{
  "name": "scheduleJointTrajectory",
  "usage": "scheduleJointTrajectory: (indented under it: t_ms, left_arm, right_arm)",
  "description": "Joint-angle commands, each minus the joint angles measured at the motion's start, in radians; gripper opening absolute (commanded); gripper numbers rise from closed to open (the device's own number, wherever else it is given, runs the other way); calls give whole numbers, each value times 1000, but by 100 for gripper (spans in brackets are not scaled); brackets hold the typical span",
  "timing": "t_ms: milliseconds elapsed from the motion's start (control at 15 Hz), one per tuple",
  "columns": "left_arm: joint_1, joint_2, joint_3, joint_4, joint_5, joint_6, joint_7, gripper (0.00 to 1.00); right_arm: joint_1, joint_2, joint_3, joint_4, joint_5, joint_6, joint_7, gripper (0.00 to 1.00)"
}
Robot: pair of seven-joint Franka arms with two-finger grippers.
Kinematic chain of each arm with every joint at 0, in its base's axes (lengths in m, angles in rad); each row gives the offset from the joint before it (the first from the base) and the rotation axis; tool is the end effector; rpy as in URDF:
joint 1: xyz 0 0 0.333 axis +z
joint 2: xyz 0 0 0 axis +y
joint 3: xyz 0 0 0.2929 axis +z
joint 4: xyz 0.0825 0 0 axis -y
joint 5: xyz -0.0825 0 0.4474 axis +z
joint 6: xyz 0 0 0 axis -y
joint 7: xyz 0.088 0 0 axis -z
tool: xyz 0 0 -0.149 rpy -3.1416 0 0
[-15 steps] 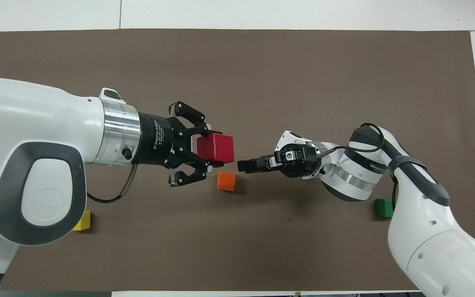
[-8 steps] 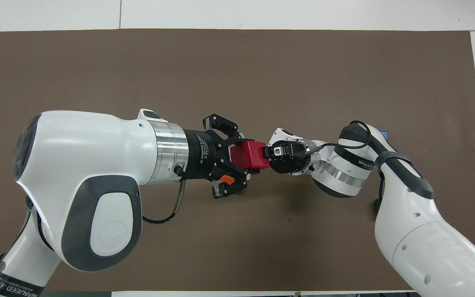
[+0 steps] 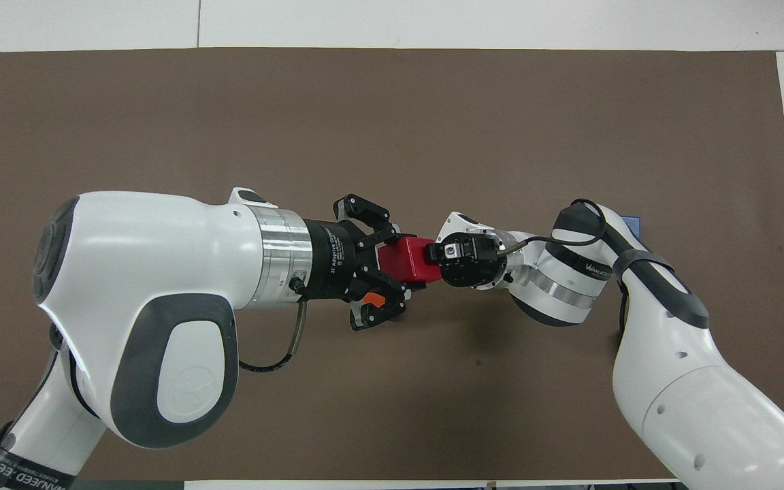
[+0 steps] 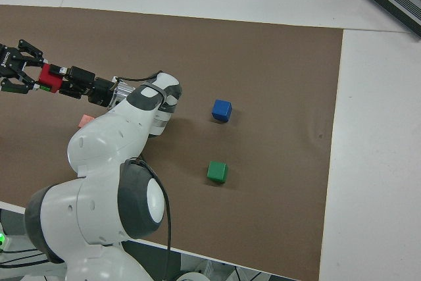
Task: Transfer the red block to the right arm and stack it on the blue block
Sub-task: 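Close the right gripper on the red cube held by the left gripper, then open the left gripper and withdraw it while the right gripper holds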
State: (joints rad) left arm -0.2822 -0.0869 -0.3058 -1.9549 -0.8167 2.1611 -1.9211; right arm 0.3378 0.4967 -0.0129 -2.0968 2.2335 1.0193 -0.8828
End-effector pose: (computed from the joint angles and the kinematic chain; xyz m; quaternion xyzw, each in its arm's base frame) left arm 0.5035 -0.4050 0.4811 0.6123 0.6979 -0.2873 0.2356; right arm 0.5293 0.3228 0.2696 -0.3767 -0.0042 0.0584 0.9245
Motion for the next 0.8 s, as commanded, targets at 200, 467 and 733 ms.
scheduleJointTrajectory:
  t_ms: [200,467,733]
  left_arm:
    - [0,-43,10,-39,-15,-20,-6,0]
    - [53,-65,14,-33,1,-68,-6,100]
    - [239,-141,19,-21,60,-258,115,100]
  right_arm:
    - [3,10,4,14,15,30,-12,0]
    - [3,5,4,12,17,33,-13,0]
    - [3,-7,4,14,17,44,-12,0]
